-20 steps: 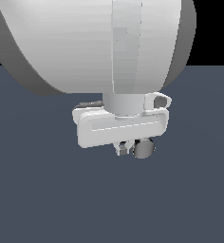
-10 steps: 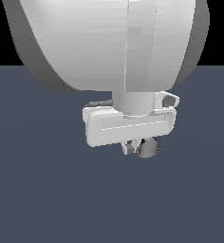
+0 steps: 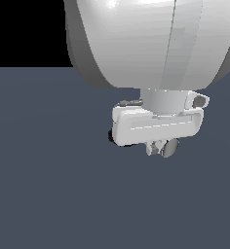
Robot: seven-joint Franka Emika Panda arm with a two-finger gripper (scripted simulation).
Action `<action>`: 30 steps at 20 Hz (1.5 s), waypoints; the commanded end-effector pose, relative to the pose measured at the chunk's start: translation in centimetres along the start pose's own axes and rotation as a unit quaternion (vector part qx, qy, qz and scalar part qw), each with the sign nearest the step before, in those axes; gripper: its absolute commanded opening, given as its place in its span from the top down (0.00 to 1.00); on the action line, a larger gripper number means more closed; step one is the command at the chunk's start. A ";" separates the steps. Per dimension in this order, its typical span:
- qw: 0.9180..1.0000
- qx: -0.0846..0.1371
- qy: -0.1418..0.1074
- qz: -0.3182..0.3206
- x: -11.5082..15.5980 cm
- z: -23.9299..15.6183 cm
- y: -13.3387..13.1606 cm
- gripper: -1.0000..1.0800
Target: Turn on the faucet by rotating a designated handle.
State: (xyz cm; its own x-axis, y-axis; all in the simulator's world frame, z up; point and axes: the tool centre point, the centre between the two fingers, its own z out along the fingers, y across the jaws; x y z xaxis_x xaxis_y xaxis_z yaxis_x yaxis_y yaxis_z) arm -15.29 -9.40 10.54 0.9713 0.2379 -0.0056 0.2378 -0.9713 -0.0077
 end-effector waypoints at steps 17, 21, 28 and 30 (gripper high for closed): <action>1.000 -0.004 0.003 -0.013 1.9 0.2 7.2 1.00; 1.000 -0.004 0.003 -0.013 2.0 0.2 8.8 1.00; 1.000 -0.003 0.004 -0.015 2.8 -0.1 9.7 1.00; 1.000 -0.003 0.004 -0.015 3.3 -0.1 10.2 1.00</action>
State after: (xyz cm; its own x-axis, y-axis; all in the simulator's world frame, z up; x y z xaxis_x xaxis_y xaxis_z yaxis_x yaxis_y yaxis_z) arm -10.30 -18.12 10.57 0.9635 0.2678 0.0005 0.2678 -0.9635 -0.0056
